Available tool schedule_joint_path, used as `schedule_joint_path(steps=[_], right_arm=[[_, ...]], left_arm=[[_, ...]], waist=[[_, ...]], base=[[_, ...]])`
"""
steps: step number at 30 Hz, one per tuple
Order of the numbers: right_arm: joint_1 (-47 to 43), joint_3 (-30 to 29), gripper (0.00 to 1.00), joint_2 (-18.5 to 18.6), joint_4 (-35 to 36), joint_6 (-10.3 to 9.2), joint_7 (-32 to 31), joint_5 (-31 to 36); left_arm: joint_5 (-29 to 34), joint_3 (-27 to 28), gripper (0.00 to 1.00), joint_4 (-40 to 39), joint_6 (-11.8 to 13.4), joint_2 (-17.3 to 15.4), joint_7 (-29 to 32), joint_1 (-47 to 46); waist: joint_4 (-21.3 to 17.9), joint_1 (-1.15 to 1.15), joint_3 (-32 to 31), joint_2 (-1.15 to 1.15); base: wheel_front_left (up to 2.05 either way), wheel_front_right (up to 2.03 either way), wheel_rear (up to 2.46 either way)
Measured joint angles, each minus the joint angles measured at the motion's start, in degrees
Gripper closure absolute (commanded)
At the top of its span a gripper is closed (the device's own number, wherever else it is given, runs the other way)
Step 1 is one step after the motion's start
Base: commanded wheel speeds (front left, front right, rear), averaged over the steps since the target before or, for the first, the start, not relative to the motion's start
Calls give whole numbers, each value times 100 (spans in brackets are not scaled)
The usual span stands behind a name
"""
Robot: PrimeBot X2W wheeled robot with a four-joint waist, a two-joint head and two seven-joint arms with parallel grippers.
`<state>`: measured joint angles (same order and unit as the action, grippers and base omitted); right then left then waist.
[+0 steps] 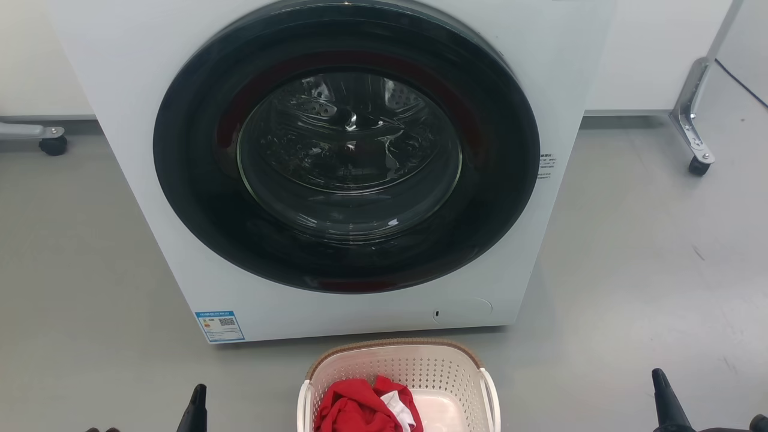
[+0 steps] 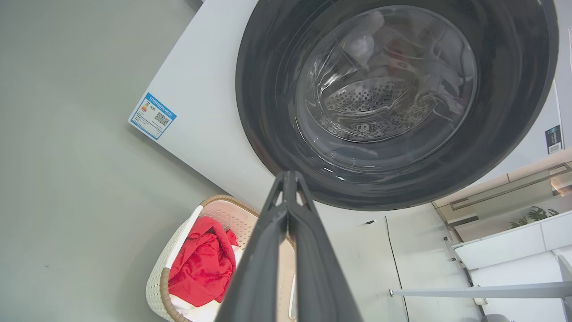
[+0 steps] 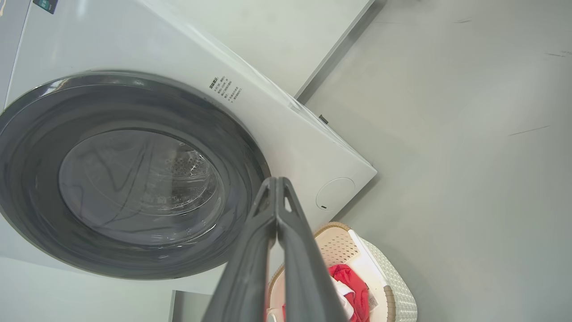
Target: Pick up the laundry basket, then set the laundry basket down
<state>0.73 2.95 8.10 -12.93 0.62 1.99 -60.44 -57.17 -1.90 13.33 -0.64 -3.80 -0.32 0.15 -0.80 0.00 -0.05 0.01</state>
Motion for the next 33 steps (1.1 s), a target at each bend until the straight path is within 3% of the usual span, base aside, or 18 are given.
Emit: schedule_joint_path(steps=[33], right_arm=[[351, -847, 100, -447, -326, 502, -682, -2475]], left_arm=[[-2724, 569, 100, 287, -512, 94, 535, -364]], waist=[[65, 0, 12, 0]], base=[[0, 0, 0]])
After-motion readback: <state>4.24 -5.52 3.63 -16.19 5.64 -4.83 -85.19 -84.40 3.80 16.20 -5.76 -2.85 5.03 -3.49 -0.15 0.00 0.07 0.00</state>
